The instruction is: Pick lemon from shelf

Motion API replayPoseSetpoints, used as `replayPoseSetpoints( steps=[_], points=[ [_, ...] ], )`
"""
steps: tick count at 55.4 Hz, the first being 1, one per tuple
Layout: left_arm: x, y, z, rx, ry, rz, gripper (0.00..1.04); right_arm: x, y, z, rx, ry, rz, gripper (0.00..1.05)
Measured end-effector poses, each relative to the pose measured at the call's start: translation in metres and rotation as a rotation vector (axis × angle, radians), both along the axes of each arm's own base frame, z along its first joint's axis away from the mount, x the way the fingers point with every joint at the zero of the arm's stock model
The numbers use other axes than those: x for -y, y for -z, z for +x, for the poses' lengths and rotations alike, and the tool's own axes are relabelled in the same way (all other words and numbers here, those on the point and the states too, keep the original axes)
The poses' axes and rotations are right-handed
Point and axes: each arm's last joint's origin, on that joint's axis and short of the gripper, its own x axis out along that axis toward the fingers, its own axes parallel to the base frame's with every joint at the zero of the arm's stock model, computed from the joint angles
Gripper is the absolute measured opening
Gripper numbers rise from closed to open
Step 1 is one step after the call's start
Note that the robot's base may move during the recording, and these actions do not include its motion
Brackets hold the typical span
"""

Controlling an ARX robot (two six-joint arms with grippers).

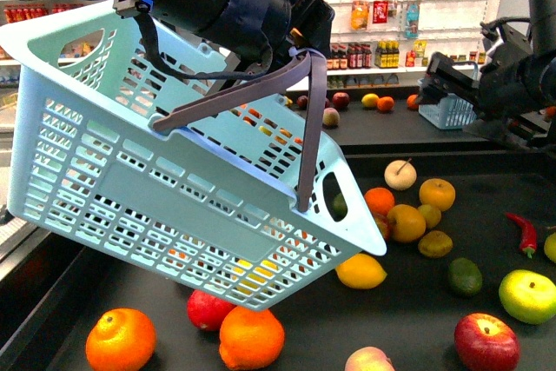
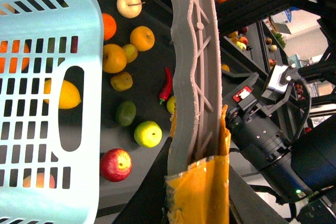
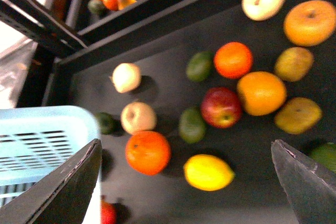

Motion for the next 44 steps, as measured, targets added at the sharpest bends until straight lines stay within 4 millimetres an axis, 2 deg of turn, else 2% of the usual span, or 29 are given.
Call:
replayPoseSetpoints(
  steps=[5, 8, 13, 19, 23, 33, 44],
  points=[
    [0.0, 0.0, 0.0, -0.001, 0.0, -0.001, 0.13, 0.01, 0.027, 0.003, -0.038, -0.021, -0.063, 0.97],
    [0.0, 0.0, 0.0, 0.0, 0.001, -0.001, 0.13, 0.011, 0.052, 0.006, -0.077, -0.052, -0.115, 0.97],
    [0.0, 0.0, 0.0, 0.0, 0.001, 0.0, 0.13, 0.006, 0.091, 0.011, -0.127, -0.138, -0.191, 0.97],
    [0.0, 0.0, 0.0, 0.0, -0.003, 0.001, 0.13, -0.006, 0.128, 0.018, -0.152, -0.263, -0.301, 0.97],
    [0.0, 0.0, 0.0, 0.0, -0.002, 0.001, 0.12, -0.015, 0.142, 0.025, -0.143, -0.347, -0.366, 0.97],
    [0.0, 0.0, 0.0, 0.0, -0.001, 0.0, 0.12, -0.033, 0.158, 0.044, -0.12, -0.511, -0.488, 0.97],
    [0.0, 0.0, 0.0, 0.0, 0.0, 0.0, 0.12, -0.05, 0.181, 0.062, -0.148, -0.624, -0.526, 0.97]
  ],
)
